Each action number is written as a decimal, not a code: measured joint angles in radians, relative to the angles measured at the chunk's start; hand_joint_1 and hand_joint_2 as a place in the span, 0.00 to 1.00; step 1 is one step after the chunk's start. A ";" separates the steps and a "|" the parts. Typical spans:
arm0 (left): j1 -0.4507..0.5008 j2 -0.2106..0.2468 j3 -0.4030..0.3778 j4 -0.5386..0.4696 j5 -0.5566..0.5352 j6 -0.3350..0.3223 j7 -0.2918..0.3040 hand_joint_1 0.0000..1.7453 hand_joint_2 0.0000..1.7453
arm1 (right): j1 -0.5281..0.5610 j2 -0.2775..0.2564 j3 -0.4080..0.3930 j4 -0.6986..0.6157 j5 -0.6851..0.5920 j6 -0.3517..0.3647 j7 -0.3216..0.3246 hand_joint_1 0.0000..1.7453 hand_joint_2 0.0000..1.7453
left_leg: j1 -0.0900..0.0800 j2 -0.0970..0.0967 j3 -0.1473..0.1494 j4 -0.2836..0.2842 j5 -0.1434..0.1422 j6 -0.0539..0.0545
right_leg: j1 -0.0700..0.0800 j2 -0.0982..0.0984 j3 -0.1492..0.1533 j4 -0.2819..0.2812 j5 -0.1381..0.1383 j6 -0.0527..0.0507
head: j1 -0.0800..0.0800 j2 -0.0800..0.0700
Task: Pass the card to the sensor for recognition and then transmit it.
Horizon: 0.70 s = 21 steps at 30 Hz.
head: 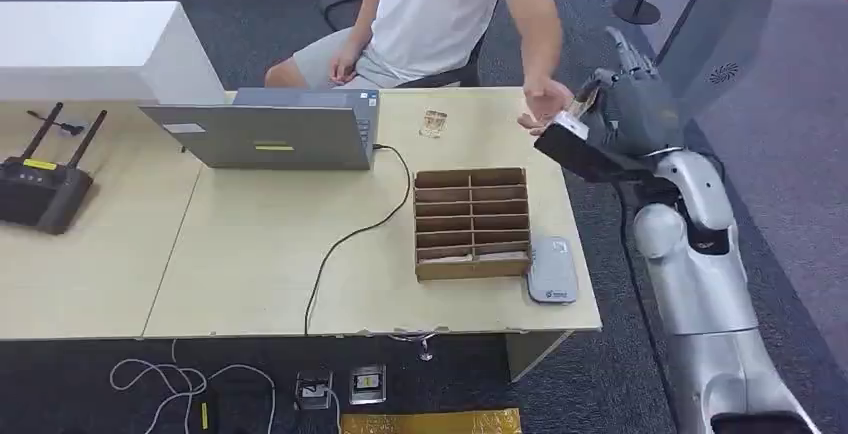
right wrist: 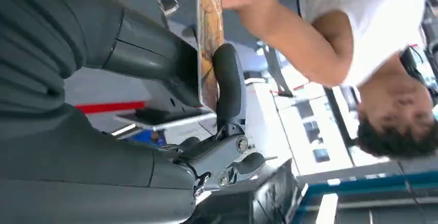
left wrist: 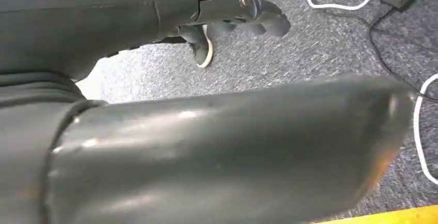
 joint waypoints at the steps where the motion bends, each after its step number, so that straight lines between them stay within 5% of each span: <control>1: -0.003 0.000 -0.003 0.000 -0.005 -0.002 0.000 0.00 0.00 | -0.025 -0.002 0.000 0.001 0.000 0.003 -0.003 0.99 1.00 | 0.000 0.000 0.000 0.000 0.000 0.000 | 0.000 0.000 0.000 0.000 0.000 0.000 | -0.001 0.000; 10: -0.028 -0.003 -0.034 -0.001 -0.016 -0.028 0.000 0.00 0.00 | -0.145 0.000 0.020 0.094 -0.003 -0.025 -0.043 1.00 1.00 | 0.000 -0.002 -0.001 0.000 0.000 0.000 | 0.000 -0.001 0.001 0.000 0.000 0.000 | 0.000 0.000; 21: -0.035 0.007 -0.051 -0.002 0.008 -0.034 0.000 0.00 0.00 | -0.273 0.056 0.095 0.436 -0.005 -0.158 -0.116 1.00 1.00 | 0.001 -0.003 -0.002 0.000 0.000 0.000 | 0.001 -0.004 0.001 0.000 0.000 0.000 | 0.000 0.000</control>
